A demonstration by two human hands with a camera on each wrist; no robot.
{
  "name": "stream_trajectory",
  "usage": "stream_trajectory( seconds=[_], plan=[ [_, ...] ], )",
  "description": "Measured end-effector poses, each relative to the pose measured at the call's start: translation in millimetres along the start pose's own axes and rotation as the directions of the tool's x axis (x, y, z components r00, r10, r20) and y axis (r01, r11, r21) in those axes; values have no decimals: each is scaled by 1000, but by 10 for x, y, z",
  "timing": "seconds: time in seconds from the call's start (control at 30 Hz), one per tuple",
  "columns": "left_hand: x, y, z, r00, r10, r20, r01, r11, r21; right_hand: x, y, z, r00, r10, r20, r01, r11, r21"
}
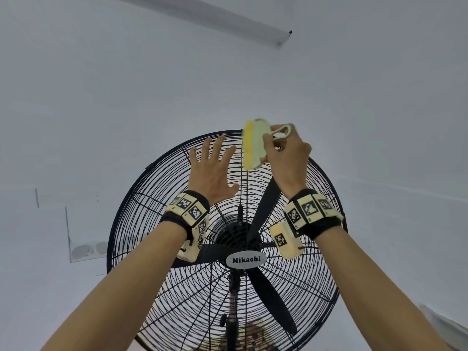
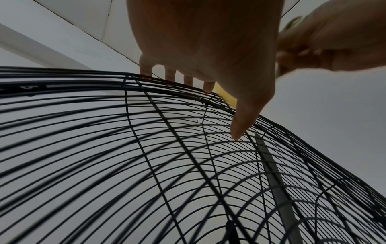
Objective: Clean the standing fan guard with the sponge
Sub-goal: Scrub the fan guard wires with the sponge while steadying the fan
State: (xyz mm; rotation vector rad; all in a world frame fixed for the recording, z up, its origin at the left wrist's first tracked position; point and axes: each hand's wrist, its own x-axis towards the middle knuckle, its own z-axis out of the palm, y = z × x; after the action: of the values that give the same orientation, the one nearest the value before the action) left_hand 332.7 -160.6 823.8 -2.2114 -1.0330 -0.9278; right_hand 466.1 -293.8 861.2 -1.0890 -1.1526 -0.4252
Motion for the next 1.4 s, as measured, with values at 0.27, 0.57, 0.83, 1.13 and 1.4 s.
stream_trajectory(
  seconds=[0.27, 0.57, 0.83, 1.13, 1.4],
  plan=[
    [1, -22, 28, 1000, -3, -14, 3, 1000, -1, -157, 16, -87, 999, 43, 9, -43, 999, 29],
    [-6, -52, 13, 1000, -9, -12, 9, 1000, -26, -235, 78, -181, 994, 82, 72, -78, 996, -48],
    [-1, -68, 4, 1000, -8, -3, 8, 999, -40, -434, 182, -194, 970, 142, 198, -127, 988, -89],
    [-6, -53, 9, 1000, -12, -1, 12, 999, -45, -531, 205, -222, 949, 152, 277, -153, 988, -16],
    [-23, -5, 12, 1000, -3, -19, 2, 999, -45, -565, 256, -224, 973, 100, 209, -122, 988, 97]
  ],
)
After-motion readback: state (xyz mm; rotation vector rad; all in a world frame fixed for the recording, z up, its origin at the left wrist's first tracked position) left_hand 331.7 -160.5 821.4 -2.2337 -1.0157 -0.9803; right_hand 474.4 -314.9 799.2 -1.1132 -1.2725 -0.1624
